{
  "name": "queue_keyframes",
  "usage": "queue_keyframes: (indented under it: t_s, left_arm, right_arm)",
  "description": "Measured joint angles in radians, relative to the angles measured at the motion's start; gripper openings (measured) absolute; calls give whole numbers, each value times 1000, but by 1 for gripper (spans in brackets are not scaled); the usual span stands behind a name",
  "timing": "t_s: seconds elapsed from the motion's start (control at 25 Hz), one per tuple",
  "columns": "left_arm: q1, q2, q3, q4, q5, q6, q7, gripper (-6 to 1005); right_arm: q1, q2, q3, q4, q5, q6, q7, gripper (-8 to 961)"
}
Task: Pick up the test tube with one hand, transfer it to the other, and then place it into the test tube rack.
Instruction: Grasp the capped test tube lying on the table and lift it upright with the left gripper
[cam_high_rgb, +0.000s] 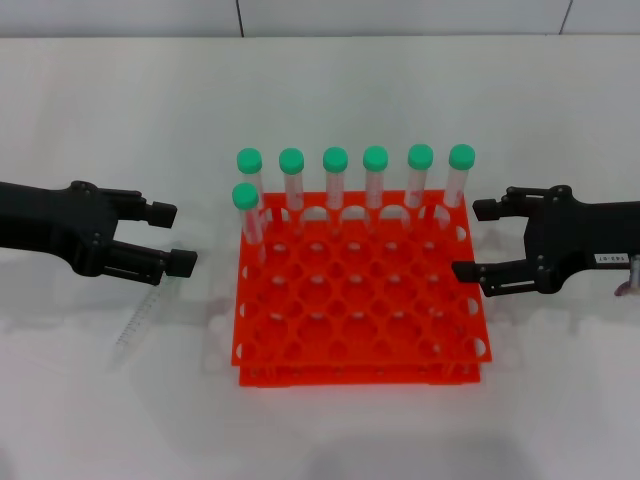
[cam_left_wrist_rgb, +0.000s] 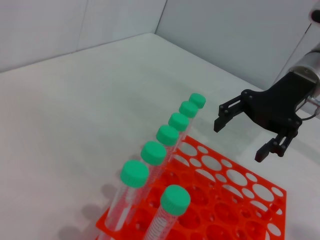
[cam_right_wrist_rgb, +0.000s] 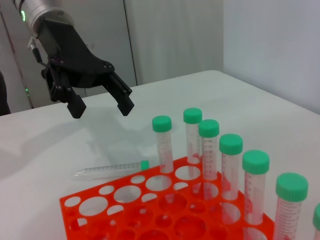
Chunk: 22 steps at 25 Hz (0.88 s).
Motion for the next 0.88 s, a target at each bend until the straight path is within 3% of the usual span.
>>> queue_keyframes:
  t_s: [0.64,0.88]
  left_arm:
    - [-4,0,3,0,9,1,-15,872]
    - [-19,11,4,5,81,7,-81,871]
  right_arm:
    - [0,0,0,-4,5,0,-3,839]
    - [3,1,-2,-5,12,0,-3,839]
